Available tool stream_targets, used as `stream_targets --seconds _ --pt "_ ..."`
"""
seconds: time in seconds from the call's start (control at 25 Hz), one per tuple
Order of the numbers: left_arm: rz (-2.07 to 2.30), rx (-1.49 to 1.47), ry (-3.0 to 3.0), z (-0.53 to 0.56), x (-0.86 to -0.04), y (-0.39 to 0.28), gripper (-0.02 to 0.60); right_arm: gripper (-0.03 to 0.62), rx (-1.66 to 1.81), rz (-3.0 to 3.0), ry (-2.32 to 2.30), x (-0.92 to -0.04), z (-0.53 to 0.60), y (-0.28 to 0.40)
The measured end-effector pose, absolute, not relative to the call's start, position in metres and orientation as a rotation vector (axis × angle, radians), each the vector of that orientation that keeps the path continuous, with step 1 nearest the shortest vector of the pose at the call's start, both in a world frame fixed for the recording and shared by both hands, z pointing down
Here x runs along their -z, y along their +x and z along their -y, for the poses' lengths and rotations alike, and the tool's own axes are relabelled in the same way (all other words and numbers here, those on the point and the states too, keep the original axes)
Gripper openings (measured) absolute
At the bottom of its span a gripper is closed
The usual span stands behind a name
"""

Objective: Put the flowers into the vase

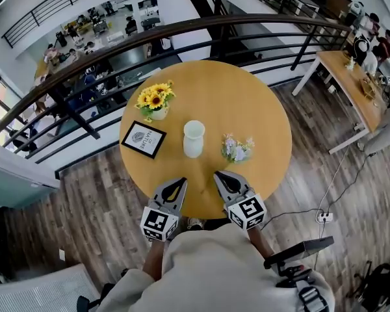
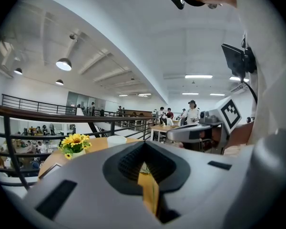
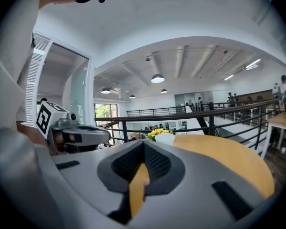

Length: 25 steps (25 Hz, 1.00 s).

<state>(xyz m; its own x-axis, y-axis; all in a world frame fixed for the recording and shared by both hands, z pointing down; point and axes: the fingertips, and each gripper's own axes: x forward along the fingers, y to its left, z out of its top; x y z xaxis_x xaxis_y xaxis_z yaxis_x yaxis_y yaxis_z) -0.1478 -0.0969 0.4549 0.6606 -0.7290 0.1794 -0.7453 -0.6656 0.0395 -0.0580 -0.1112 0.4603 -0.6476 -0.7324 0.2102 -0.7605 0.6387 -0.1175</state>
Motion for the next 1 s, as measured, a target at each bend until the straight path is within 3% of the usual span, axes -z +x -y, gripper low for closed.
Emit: stream_targets --seconds 1.0 --pt "1.258 -0.275 2.680 0.099 -0.476 -0.117 0.006 0.009 -0.393 2.695 1.200 -0.482 0.110 -0.020"
